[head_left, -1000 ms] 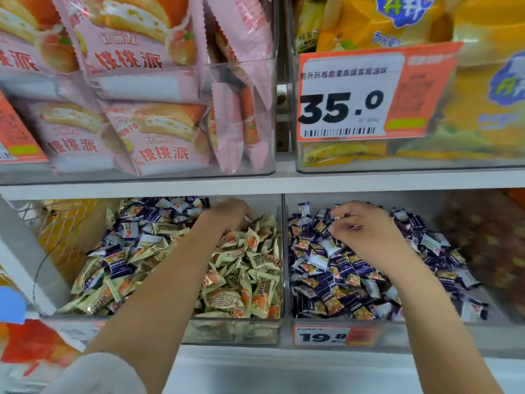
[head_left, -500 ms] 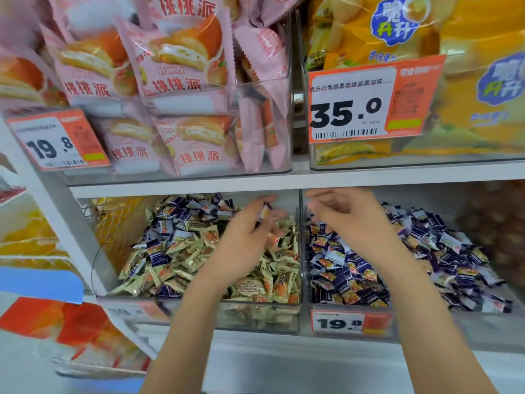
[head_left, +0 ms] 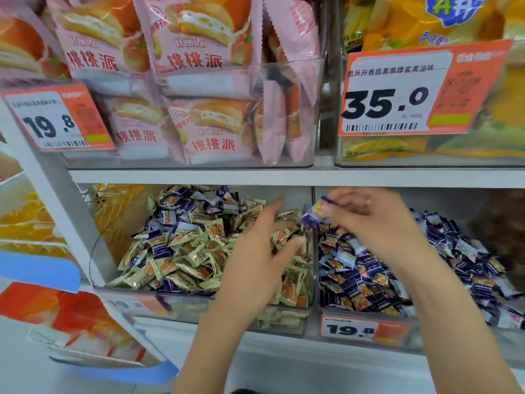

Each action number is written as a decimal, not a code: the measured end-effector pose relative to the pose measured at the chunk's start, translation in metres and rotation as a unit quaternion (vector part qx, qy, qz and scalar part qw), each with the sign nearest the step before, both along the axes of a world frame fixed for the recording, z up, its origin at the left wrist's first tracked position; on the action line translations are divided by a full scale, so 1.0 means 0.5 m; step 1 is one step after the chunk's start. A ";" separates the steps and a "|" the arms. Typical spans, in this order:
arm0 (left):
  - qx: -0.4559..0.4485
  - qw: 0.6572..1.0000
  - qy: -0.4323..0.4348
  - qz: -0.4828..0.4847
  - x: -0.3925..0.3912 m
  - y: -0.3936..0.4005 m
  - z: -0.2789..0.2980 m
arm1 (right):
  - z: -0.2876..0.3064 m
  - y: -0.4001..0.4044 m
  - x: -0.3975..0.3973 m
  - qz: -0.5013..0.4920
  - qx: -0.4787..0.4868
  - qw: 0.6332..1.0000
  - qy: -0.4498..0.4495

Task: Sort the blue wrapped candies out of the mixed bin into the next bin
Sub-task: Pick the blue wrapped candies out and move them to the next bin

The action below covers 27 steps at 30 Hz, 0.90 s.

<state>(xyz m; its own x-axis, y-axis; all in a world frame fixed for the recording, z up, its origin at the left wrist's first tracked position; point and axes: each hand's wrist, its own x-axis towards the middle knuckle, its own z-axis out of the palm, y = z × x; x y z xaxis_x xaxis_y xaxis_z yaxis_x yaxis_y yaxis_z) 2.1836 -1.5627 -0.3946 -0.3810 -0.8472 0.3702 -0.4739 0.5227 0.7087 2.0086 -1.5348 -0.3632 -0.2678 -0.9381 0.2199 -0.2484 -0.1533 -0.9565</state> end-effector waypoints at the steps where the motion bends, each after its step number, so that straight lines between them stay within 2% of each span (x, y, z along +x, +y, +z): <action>1: -0.009 0.999 -0.030 0.015 0.020 -0.005 -0.002 | -0.003 -0.001 -0.019 -0.051 0.005 0.998 0.026; 4: -0.039 0.986 -0.163 -0.007 0.078 -0.025 -0.009 | -0.024 0.002 -0.069 -0.115 0.058 0.973 0.194; 6: -0.034 0.958 -0.263 -0.109 0.084 -0.041 -0.010 | -0.038 0.003 -0.080 -0.105 0.077 0.958 0.255; 8: -0.046 0.913 -0.355 -0.197 0.062 -0.069 -0.020 | -0.040 0.002 -0.079 -0.099 0.074 0.958 0.260; 11: -0.066 0.824 -0.502 -0.254 0.007 -0.113 -0.039 | -0.044 -0.007 -0.075 -0.094 0.077 0.960 0.253; 13: -0.047 0.795 -0.543 -0.265 -0.014 -0.135 -0.048 | -0.052 -0.016 -0.073 -0.079 0.089 0.958 0.260; 15: -0.058 0.792 -0.548 -0.262 -0.015 -0.160 -0.052 | -0.058 -0.018 -0.071 -0.062 0.100 0.954 0.278; 19: -0.087 0.816 -0.535 -0.199 -0.004 -0.219 -0.045 | -0.062 -0.016 -0.073 -0.044 0.098 0.955 0.278; 21: -0.086 0.815 -0.544 -0.181 -0.006 -0.235 -0.040 | -0.065 -0.016 -0.074 -0.040 0.097 0.956 0.275; 27: -0.078 0.814 -0.543 -0.192 -0.009 -0.233 -0.047 | -0.072 -0.022 -0.073 -0.038 0.099 0.955 0.278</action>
